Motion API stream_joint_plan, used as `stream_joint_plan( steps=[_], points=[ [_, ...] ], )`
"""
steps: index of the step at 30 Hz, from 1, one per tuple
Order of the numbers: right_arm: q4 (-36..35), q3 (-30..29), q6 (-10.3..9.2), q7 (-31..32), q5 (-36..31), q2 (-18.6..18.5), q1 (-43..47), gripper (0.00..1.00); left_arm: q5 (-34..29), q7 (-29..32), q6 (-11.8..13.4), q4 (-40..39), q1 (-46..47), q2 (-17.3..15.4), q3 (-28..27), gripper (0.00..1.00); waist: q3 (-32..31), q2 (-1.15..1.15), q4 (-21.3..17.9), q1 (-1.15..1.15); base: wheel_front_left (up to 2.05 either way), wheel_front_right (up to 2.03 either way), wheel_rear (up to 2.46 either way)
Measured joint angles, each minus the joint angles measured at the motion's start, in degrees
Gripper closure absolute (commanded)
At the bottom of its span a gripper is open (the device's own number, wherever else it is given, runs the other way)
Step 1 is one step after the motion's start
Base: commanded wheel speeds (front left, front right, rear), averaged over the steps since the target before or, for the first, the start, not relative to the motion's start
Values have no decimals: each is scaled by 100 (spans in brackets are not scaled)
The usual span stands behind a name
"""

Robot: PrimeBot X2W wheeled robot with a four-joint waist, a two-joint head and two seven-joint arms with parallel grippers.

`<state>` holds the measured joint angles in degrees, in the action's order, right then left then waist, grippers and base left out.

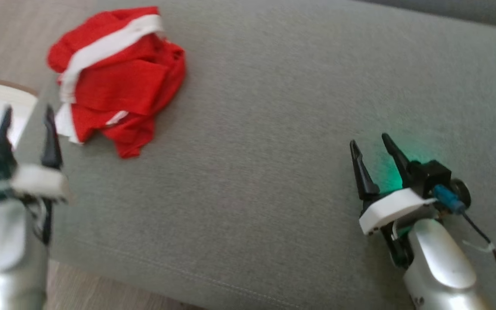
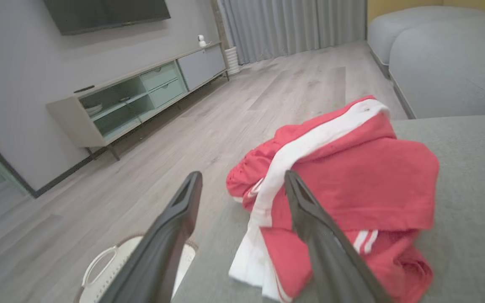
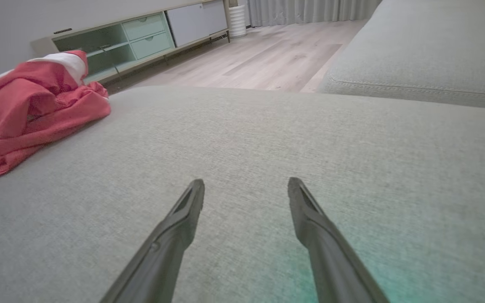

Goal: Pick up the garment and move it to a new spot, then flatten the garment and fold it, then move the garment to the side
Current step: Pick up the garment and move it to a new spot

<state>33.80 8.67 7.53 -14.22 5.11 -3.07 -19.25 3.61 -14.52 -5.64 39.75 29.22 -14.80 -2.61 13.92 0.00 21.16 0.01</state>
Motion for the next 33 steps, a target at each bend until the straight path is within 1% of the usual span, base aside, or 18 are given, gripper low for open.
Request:
stream_joint_plan(
  steps=[3, 6, 10, 12, 14, 16, 18, 21, 22, 23, 24, 28, 31, 33],
  points=[
    [-22, 30, 0, 0, -54, -113, -115, 0, -5, 56, -71, 442, 615, -190, 130, 0, 198, 0, -183, 0, 0, 0, 0],
    [-104, 34, 0, -3, -69, -253, -202, 0, -15, 141, -151, 812, 1034, -372, 398, 0, 432, 0, -351, 1, 0, 0, 0],
    [-279, 43, 0, -41, -96, -292, -393, 0, -143, 268, -194, 1252, 1447, -627, 848, 0, 734, 0, -590, 0, 0, 0, 0],
    [-364, 49, 0, -49, -102, -291, -442, 0, -224, 358, -194, 1417, 1622, -697, 1007, 0, 860, 0, -703, 0, 0, 0, 0],
    [-446, 52, 0, -51, -102, -291, -503, 0, -266, 388, -192, 1577, 1808, -762, 1048, 0, 981, 0, -818, 0, 0, 0, 0],
    [-544, 54, 0, -68, -103, -291, -541, 0, -299, 411, -134, 1731, 2007, -853, 1047, 0, 1100, 0, -918, 0, 0, 0, 0],
    [-591, 75, 0, -74, -111, -289, -616, 0, -320, 438, -5, 1863, 2185, -925, 1044, 0, 1194, 0, -1028, -1, 0, 0, 0],
    [-638, 103, 1, -75, -110, -283, -717, 0, -303, 502, 96, 2046, 2348, -944, 1007, 0, 1298, 0, -1195, 0, 0, 0, 0],
    [-641, 109, 1, -76, -109, -282, -748, 0, -263, 487, 120, 2089, 2363, -937, 987, 13, 1325, 0, -1246, -1, 0, 0, 0],
    [-653, 107, 1, -76, -108, -281, -761, 0, -207, 487, 170, 2129, 2369, -933, 954, 76, 1350, 0, -1294, -1, 0, 0, 0],
    [-669, 100, 1, -94, -108, -279, -781, 0, -143, 464, 234, 2164, 2374, -933, 893, 100, 1370, 0, -1340, 0, 0, 0, 0],
    [-648, 18, 1, -100, -89, -260, -833, 0, -93, 180, 414, 2127, 2472, -939, 821, 100, 1333, 0, -1473, 1, 0, 0, 0],
    [-513, -43, 1, -98, -55, -258, -810, 0, -101, 51, 458, 1744, 2665, -1006, 828, 100, 1184, 0, -1538, 0, 0, 0, 0],
    [-424, -63, 0, -89, -8, -248, -724, 0, -100, 23, 424, 1443, 2825, -1025, 828, 100, 1048, 0, -1585, 0, 0, 0, 0]
  ],
)
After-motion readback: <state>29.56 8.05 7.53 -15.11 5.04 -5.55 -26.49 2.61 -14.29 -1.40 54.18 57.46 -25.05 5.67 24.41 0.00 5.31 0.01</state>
